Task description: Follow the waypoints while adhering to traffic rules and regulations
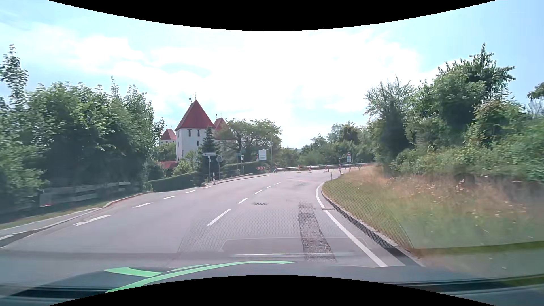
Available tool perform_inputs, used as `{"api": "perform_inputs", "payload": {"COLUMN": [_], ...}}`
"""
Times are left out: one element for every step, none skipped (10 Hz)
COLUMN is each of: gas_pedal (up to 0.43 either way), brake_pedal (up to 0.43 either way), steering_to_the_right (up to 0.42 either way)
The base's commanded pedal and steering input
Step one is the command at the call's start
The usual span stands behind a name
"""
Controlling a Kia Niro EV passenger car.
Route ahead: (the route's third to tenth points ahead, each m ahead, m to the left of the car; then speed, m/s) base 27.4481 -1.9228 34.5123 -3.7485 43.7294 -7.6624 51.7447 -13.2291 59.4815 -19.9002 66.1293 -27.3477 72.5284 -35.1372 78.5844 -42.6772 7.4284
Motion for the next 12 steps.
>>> {"api": "perform_inputs", "payload": {"gas_pedal": [0.0, 0.0, 0.0, 0.0, 0.0, 0.0, 0.0, 0.0, 0.0, 0.0, 0.0, 0.0], "brake_pedal": [0.0, 0.0, 0.0, 0.0, 0.0, 0.0, 0.073, 0.116, 0.134, 0.134, 0.14, 0.146], "steering_to_the_right": [0.025, 0.028, 0.034, 0.035, 0.038, 0.04, 0.042, 0.045, 0.047, 0.048, 0.048, 0.048]}}
